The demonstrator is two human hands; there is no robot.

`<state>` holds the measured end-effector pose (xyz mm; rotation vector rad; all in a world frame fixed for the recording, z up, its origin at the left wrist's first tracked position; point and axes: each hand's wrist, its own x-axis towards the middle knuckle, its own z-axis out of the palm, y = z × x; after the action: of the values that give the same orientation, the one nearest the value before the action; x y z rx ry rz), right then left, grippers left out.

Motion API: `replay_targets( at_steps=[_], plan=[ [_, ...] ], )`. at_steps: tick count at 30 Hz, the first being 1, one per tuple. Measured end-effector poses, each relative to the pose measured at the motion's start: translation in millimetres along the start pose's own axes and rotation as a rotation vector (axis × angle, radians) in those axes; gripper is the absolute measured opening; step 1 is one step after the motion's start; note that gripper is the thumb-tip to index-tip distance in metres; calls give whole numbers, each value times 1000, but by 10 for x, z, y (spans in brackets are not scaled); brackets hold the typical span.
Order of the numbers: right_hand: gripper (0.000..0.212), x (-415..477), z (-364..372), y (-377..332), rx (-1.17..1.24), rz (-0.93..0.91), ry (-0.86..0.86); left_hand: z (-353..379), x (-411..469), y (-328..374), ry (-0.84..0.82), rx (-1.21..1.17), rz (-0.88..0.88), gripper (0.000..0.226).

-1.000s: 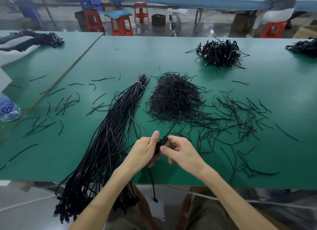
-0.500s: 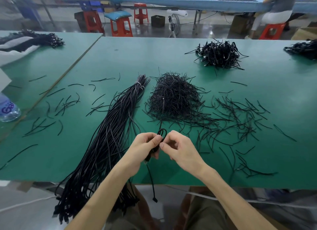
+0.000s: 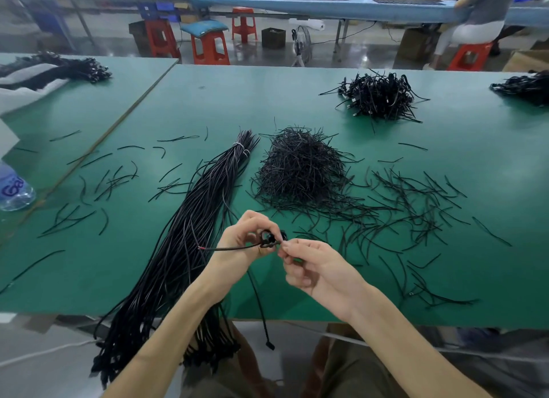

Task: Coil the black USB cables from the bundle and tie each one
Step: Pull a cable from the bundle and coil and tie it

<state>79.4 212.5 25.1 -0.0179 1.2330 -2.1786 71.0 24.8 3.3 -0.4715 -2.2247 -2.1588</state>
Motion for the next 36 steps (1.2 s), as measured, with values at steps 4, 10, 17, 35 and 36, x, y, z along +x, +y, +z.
replay_targets(
  at_steps=[4,10,17,35,36],
  plan=[
    [21,4,-53,-29,-65,-34,37,-145,-8,1,-122,-159,-92,21],
    [17,4,-58,-14,-509,-104,97,-186,78,85,-130,-124,-325,42],
    [21,18,-86,33,-634,-147,179,-104,106,105,-104,-10,-332,40],
    [9,-202,-118,-36,106,-26,118,381,32,163,108,-103,2,38],
    [9,-227,-129,-38,124,-31,124,392,14,155,88,-89,21,41]
  ],
)
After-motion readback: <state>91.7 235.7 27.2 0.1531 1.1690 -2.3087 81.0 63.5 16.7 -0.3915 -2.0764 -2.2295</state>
